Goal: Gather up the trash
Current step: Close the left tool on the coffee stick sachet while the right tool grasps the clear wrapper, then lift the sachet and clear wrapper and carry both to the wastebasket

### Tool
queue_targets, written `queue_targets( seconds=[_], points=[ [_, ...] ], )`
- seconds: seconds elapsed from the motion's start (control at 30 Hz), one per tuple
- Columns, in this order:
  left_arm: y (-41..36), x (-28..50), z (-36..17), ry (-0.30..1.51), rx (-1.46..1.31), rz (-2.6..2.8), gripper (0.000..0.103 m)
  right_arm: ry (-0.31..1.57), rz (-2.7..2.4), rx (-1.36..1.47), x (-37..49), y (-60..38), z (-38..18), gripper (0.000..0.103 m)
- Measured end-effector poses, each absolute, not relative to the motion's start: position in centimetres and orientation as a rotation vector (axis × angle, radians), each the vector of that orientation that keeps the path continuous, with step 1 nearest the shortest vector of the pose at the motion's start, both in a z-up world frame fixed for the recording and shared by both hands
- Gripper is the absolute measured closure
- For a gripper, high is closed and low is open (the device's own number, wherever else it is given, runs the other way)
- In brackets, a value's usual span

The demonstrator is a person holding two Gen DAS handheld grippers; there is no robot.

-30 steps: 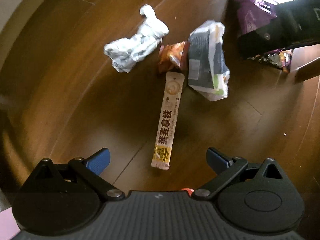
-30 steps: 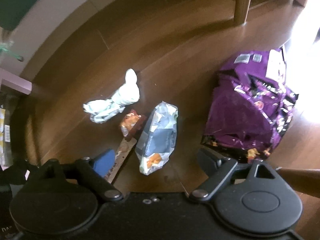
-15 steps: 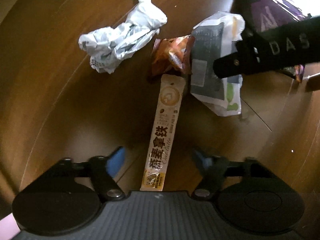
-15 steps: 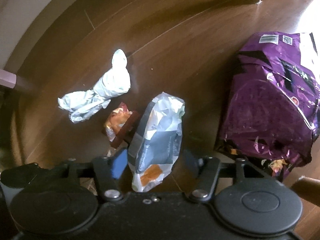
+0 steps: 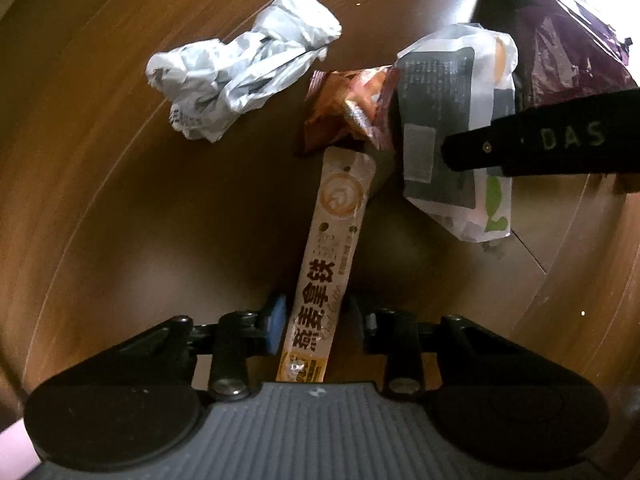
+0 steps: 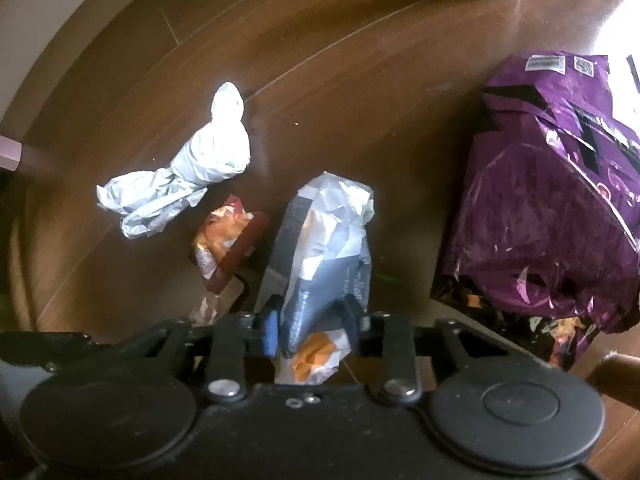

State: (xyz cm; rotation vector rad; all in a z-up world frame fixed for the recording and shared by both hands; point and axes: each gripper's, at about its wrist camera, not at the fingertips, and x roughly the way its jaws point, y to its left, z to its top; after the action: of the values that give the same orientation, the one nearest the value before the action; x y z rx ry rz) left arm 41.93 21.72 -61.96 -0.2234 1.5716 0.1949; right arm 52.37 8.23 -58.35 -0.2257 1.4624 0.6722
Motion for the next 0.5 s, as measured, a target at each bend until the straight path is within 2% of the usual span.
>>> queue_targets(
  seconds=[0.03, 0.1, 0.13, 0.27, 0.5],
  points=[
    [21.6, 42.0, -61.9, 1.570, -0.208, 0.195, 0.077, 1.463, 0.666, -0.230, 52.3, 8.2, -58.4, 0.085],
    [21.5, 42.0, -62.0, 1.568, -0.195, 0.193, 0.078, 1.461, 0.660, -0.225, 52.2, 8.0, -58.4, 0.095],
    [21.5, 41.9, -62.0, 1.565, -0.195, 0.195, 0.079, 1.460, 0.660, -0.218, 52.1, 7.9, -58.3, 0.097],
    [21.9, 41.6, -61.4, 1.559, -0.235, 0.215, 0.080, 1.439, 0.655, -0.211, 51.7, 7.0, -57.3, 0.100],
    [22.4, 41.7, -58.7, 1.533, -0.270, 0.244, 0.081, 1.461, 0.633, -0.131, 50.3, 3.1, -54.1, 0.101]
  ],
)
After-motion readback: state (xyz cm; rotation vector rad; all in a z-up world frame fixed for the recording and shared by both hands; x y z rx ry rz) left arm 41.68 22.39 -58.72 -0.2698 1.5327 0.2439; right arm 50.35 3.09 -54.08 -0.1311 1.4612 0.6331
